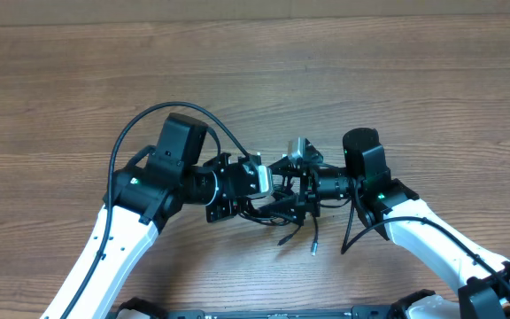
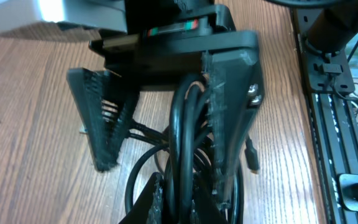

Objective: Untangle cables

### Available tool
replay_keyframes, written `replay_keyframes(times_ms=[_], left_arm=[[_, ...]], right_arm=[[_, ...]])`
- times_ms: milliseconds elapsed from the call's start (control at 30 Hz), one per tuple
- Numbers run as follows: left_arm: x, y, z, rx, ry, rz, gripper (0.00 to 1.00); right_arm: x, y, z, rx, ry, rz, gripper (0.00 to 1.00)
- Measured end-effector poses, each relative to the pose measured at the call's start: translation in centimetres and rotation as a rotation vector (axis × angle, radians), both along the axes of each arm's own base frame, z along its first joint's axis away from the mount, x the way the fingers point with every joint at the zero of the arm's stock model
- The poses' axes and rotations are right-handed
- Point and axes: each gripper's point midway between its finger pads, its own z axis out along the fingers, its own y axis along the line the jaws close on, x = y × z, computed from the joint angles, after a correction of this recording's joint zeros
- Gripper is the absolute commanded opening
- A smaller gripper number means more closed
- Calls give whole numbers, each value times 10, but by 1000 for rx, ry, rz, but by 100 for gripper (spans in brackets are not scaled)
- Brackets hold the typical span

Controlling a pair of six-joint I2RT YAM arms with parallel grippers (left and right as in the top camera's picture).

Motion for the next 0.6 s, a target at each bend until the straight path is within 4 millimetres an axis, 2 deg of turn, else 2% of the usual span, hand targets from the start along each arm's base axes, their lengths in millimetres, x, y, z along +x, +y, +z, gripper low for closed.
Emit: replay_keyframes(times_ms=[100, 200, 333, 467, 500, 533, 567, 600], left_arm=[[5, 0, -1, 6, -16, 8, 4], [8, 2, -3, 24, -26, 21, 4], [11, 4, -5, 43, -36, 34, 4], [13, 5, -6, 49, -40, 39, 6], [13, 6, -6, 52, -41, 41, 15], [13, 6, -6, 54, -44, 41, 52], [13, 6, -7, 58, -46, 41, 81], [11, 7, -8, 63, -35, 40, 99]], right_arm=[[-2, 1, 1, 6, -1, 11, 34], [-6, 2, 1, 7, 7, 28, 13], [-9, 3, 0, 7, 16, 36, 5], [-8, 4, 1, 10, 8, 35, 4], [-7, 4, 1, 9, 9, 33, 4], [-8, 3, 1, 8, 10, 33, 4], [-8, 4, 1, 7, 12, 32, 4], [-6, 3, 0, 3, 12, 25, 4]])
